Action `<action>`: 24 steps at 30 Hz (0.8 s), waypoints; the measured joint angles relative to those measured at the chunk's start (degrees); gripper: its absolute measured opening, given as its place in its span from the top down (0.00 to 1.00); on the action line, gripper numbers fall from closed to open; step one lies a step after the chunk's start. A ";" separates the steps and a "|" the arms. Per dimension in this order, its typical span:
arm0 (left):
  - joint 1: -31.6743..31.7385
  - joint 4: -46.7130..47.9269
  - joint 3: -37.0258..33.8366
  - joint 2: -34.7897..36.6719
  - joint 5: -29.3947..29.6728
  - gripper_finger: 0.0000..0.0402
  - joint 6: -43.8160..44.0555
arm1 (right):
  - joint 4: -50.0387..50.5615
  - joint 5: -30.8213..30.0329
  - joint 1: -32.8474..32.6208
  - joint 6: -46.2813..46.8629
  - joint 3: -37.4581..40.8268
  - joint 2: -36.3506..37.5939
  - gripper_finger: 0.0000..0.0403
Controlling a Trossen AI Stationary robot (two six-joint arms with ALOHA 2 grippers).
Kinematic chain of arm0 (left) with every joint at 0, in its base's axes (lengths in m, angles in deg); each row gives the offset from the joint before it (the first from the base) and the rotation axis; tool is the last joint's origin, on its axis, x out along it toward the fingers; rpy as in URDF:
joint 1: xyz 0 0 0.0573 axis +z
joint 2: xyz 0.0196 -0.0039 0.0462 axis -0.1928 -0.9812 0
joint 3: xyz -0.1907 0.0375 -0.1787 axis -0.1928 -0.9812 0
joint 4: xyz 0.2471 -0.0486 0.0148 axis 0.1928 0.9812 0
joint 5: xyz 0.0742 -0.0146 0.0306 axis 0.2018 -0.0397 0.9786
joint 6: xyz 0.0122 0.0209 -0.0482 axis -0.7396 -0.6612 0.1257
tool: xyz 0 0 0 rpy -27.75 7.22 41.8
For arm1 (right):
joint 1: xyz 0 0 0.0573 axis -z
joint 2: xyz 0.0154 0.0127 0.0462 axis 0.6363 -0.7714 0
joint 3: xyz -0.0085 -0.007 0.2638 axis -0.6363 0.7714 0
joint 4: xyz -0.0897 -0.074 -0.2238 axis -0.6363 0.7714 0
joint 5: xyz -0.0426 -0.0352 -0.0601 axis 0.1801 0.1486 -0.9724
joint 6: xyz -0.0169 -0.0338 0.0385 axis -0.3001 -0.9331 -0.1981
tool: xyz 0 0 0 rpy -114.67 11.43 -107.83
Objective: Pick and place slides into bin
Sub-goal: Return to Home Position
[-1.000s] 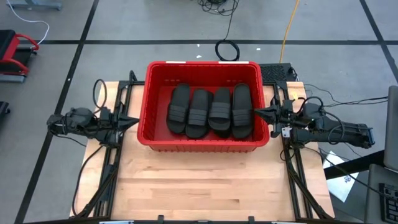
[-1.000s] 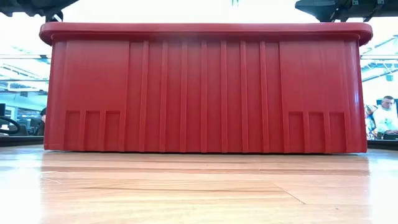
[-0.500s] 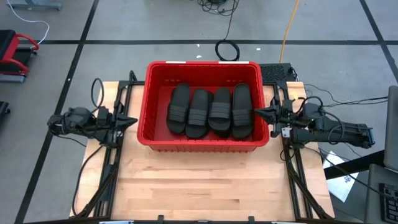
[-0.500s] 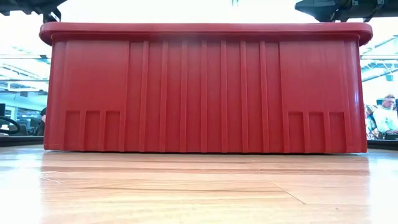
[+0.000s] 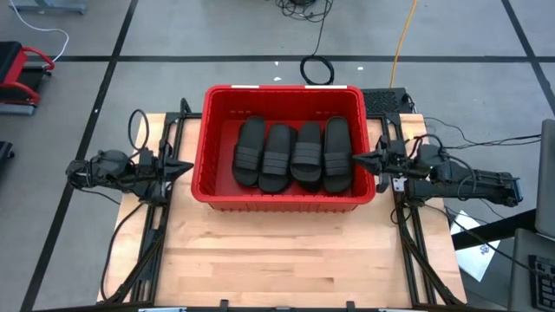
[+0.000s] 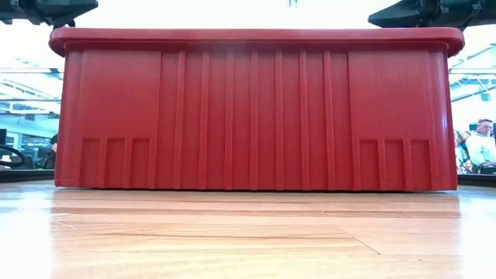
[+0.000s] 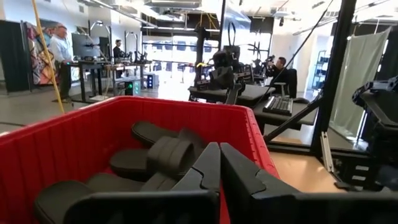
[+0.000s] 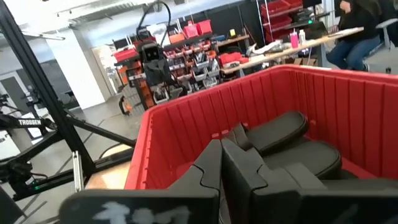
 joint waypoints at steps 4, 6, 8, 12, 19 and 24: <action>0.00 -0.02 0.00 0.00 -1.29 0.99 -2.93 | 0.88 0.02 0.00 -0.34 0.00 -0.02 1.00; 0.00 0.07 0.00 0.00 -2.46 0.99 -4.52 | 0.77 0.02 0.00 -1.63 0.00 -0.02 1.00; 0.00 0.08 0.00 0.00 -2.47 1.00 -4.95 | 0.83 0.05 0.00 -2.66 0.00 0.00 1.00; 0.00 0.23 0.00 0.00 -0.78 0.98 -3.51 | 0.79 0.17 0.00 -2.72 0.00 0.00 1.00; 0.02 0.32 0.02 0.00 -0.53 1.00 -4.91 | 0.53 0.11 0.00 -1.93 0.00 0.00 1.00; 0.02 0.31 0.02 0.00 -0.53 0.97 -5.56 | 0.55 0.11 0.00 -1.88 0.00 0.00 1.00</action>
